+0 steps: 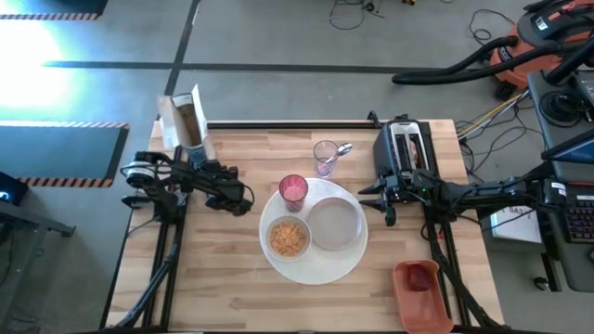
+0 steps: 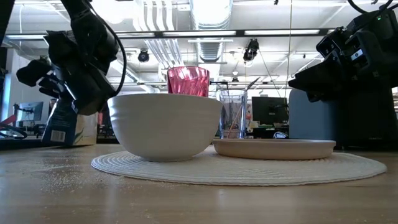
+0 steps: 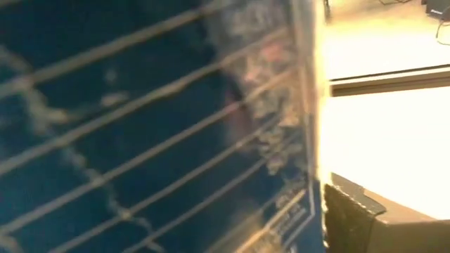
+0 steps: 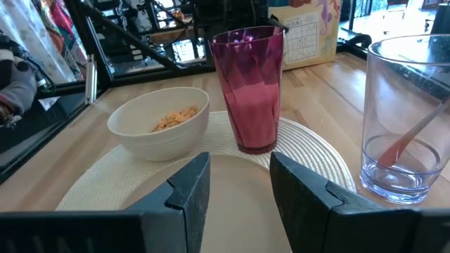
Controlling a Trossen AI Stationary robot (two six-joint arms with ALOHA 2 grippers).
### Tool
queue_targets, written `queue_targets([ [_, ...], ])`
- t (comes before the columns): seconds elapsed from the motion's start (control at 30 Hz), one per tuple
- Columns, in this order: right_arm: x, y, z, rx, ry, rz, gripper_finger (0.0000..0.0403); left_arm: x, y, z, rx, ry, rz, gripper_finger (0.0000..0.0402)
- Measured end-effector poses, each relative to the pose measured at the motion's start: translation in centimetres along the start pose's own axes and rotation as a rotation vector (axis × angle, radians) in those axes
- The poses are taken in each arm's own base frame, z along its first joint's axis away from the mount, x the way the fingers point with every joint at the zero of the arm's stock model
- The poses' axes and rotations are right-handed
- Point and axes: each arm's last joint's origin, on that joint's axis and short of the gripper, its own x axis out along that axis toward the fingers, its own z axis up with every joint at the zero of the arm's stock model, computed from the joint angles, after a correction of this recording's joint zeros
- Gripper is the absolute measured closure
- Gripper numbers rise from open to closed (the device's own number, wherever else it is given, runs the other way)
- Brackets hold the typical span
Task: Arrange a breakfast setting
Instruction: Pour the cereal from the blue cereal box into the white bowl
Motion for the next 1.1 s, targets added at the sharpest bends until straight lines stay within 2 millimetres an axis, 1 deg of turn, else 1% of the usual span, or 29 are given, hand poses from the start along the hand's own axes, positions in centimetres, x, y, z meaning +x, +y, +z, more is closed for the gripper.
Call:
queue_targets([
  [0.13, 0.0, 0.0, 0.0, 0.000, 0.000, 0.000, 0.0264, 0.1, 0.0, 0.0, -0.012, 0.016, 0.014, 0.0151],
  [0.33, 0.0, 0.0, 0.0, 0.000, 0.000, 0.000, 0.0264, 1.2, 0.2, 0.0, -0.012, 0.010, 0.054, 0.0106],
  [0.47, 0.0, 0.0, 0.0, 0.000, 0.000, 0.000, 0.0264, 1.9, 0.4, 0.0, -0.006, -0.002, 0.072, 0.0089],
  [0.57, 0.0, 0.0, 0.0, 0.000, 0.000, 0.000, 0.0264, 1.8, 0.5, 0.0, -0.006, -0.003, 0.072, 0.0081],
  [0.7, 0.0, 0.0, 0.0, 0.000, 0.000, 0.000, 0.0264, 1.0, 0.3, 0.0, -0.015, 0.040, 0.070, 0.0072],
  [0.87, 0.0, 0.0, 0.0, 0.000, 0.000, 0.000, 0.0264, 0.2, 0.4, 0.3, 0.028, 0.104, 0.112, 0.0065],
  [0.97, 0.0, 0.0, 0.0, 0.000, 0.000, 0.000, 0.0264, -0.4, 0.5, 0.3, 0.036, 0.195, 0.146, 0.0065],
  [1.1, 0.0, 0.0, 0.0, 0.000, 0.000, 0.000, 0.0264, -1.8, 0.6, 0.6, 0.102, 0.302, 0.139, 0.0064],
])
